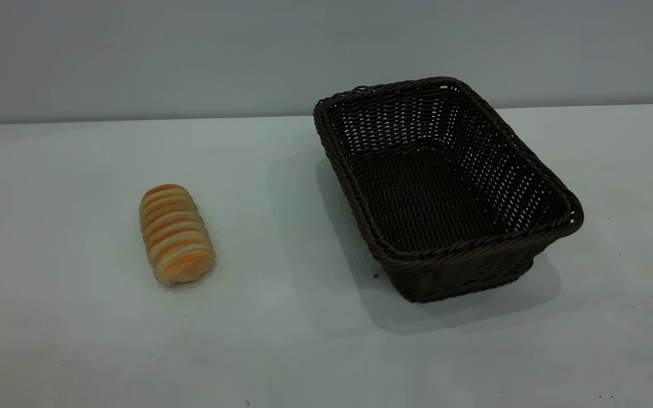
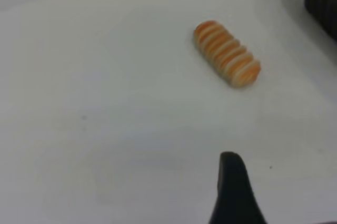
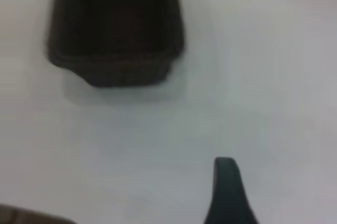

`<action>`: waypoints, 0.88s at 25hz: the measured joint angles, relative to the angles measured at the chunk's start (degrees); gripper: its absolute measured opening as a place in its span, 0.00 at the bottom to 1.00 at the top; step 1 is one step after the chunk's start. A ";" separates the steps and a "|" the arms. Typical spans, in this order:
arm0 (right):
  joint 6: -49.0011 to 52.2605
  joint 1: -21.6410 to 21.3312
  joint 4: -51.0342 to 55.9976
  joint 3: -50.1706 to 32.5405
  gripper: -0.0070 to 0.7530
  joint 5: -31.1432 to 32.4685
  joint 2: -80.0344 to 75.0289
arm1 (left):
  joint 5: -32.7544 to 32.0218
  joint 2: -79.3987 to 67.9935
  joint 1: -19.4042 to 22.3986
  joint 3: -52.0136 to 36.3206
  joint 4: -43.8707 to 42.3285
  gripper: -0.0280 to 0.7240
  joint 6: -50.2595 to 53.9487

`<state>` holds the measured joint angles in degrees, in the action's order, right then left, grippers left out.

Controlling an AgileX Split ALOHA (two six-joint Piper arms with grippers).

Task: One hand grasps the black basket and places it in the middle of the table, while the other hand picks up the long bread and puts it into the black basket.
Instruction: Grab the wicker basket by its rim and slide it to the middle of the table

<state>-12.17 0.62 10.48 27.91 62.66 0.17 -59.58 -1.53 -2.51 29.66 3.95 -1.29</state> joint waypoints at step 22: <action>-33.26 10.59 32.47 5.99 0.70 -21.31 -66.08 | 9.90 -34.97 0.00 7.37 -0.83 0.73 1.98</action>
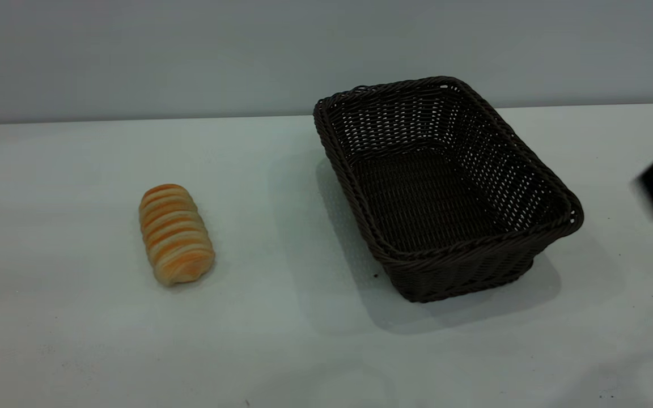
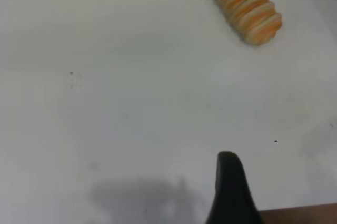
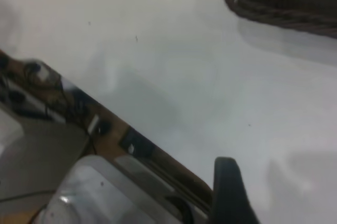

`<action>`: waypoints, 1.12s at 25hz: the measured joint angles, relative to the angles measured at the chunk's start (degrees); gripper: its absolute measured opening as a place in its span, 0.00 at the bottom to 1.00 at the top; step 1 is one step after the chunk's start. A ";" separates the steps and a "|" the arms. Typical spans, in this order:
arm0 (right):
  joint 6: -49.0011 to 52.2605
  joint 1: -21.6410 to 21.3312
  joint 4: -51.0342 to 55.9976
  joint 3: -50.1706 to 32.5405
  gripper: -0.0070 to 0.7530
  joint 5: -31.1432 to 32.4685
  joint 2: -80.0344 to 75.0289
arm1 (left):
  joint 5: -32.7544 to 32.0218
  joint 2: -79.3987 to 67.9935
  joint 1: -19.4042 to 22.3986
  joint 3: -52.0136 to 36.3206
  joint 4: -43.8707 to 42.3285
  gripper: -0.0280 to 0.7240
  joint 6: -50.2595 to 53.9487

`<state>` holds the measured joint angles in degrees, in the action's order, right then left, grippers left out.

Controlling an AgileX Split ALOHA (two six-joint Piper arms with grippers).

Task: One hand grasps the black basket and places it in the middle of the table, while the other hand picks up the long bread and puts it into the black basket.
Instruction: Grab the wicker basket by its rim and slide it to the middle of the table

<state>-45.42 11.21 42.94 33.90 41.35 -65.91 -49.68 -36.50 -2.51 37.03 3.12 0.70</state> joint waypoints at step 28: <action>36.09 9.27 27.48 5.78 0.68 -36.09 -36.40 | 0.00 0.00 0.00 0.00 -0.77 0.73 0.02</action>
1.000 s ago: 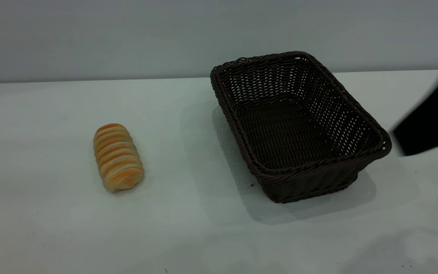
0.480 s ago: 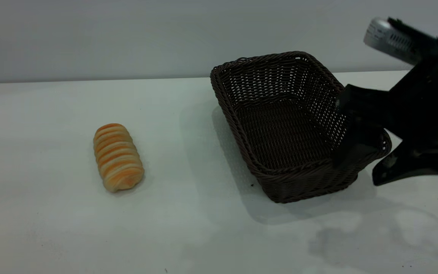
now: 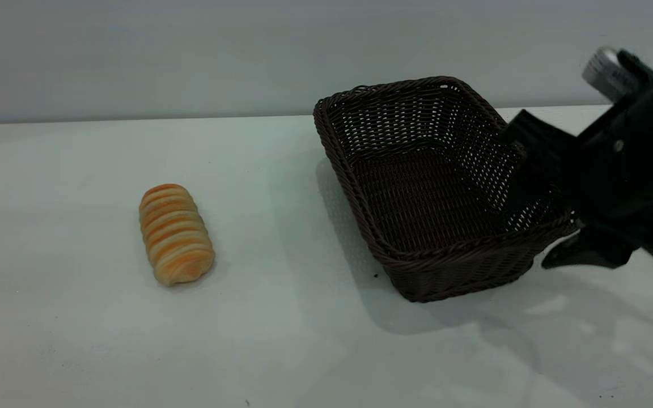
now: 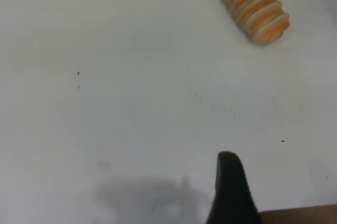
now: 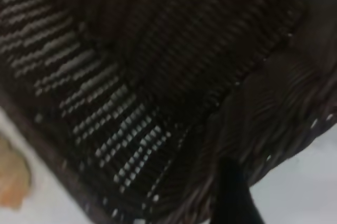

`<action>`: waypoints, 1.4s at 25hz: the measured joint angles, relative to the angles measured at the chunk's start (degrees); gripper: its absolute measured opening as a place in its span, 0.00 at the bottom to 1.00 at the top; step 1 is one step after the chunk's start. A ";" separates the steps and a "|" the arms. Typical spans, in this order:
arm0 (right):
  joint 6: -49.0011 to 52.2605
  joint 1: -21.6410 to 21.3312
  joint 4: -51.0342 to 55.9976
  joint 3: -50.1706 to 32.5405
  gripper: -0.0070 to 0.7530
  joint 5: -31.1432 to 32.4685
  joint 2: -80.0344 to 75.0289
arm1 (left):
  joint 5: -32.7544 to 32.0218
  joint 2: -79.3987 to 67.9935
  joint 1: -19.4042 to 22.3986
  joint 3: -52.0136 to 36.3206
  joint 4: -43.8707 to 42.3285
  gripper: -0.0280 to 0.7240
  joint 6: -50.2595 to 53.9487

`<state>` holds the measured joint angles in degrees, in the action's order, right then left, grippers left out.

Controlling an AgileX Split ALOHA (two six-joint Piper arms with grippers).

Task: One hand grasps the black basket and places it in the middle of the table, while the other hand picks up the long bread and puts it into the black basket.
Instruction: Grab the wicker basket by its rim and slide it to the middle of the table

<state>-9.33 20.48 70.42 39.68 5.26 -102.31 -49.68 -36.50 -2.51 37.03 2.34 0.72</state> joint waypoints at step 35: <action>-34.58 -1.02 3.04 6.73 0.13 6.98 -2.73 | -0.05 0.00 0.00 0.00 -1.04 0.73 0.00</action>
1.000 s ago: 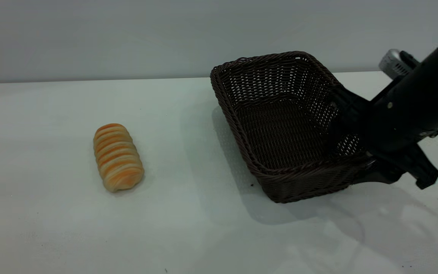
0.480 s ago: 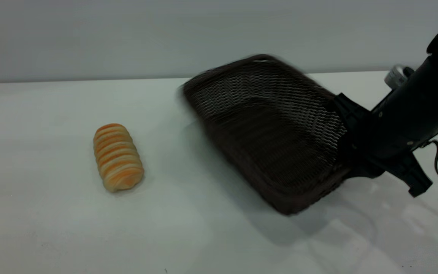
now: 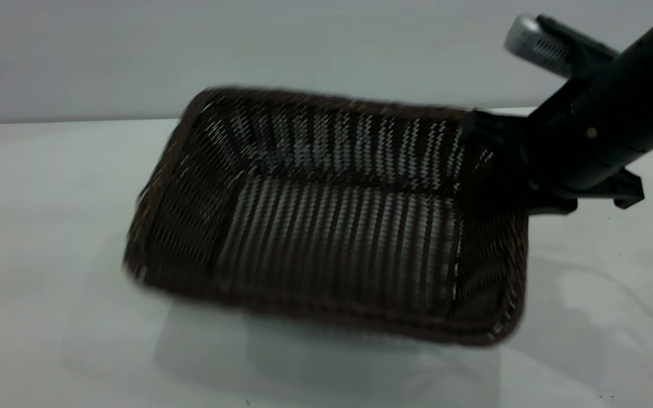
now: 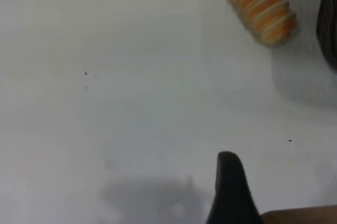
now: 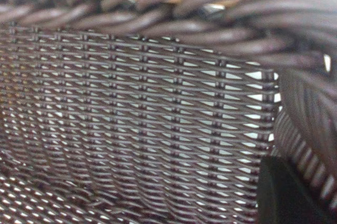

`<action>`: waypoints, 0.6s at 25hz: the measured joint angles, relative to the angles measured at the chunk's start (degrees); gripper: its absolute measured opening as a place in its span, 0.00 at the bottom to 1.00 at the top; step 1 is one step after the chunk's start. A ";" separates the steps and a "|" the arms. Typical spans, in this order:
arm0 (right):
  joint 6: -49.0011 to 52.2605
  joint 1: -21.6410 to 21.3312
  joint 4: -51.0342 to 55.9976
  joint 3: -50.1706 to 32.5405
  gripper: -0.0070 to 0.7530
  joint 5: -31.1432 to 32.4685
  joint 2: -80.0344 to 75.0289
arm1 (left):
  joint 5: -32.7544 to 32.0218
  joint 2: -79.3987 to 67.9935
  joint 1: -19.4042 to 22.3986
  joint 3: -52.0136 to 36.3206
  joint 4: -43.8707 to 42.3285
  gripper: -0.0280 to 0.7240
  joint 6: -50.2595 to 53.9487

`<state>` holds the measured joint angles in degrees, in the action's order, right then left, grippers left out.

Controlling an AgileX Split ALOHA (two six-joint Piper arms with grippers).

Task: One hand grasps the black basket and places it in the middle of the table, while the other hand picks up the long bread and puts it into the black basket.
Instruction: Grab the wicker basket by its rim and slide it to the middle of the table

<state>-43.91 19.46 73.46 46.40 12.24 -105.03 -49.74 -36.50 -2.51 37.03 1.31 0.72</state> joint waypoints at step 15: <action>17.68 -2.91 -28.62 7.18 0.13 12.76 -5.64 | 0.00 0.00 0.00 0.00 0.00 0.73 0.05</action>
<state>-26.23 16.55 44.84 53.59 25.00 -110.67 -49.74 -36.50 -2.51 37.03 1.31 0.77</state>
